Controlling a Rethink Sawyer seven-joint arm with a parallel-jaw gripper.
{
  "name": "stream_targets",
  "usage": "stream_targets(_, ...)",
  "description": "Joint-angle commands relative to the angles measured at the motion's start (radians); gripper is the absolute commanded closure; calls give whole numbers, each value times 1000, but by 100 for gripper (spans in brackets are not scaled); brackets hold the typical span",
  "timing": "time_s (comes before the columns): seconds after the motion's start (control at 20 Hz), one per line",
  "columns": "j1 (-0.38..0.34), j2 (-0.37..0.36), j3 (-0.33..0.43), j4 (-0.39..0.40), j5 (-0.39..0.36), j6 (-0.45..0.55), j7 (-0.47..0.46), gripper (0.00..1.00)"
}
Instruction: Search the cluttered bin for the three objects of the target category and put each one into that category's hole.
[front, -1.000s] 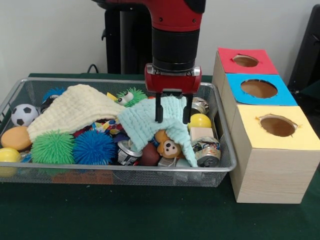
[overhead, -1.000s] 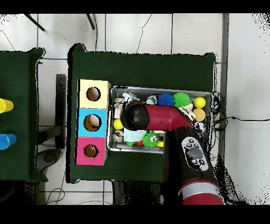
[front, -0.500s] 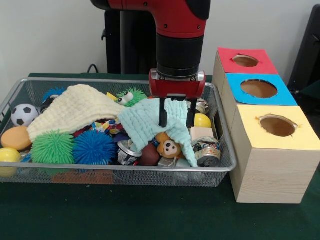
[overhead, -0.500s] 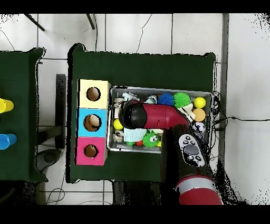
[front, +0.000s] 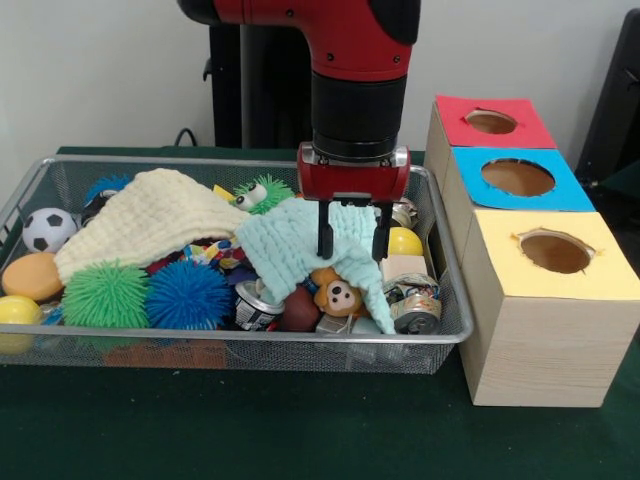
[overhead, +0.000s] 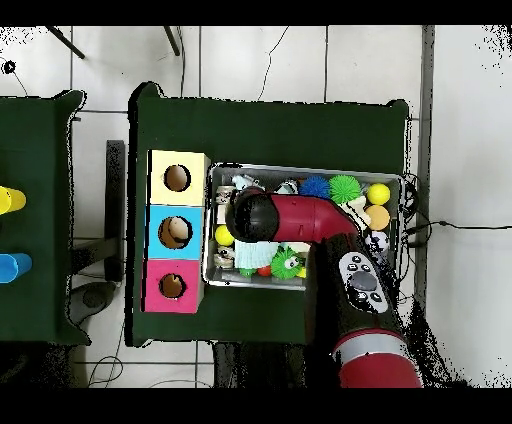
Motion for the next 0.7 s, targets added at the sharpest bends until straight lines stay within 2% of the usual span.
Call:
stream_targets(0.05,-21,27,62,-44,5,-24,70,0)
stream_targets(0.45,-35,4,68,-44,20,-9,72,0)
stream_targets(0.7,-44,9,81,-85,24,34,44,0)
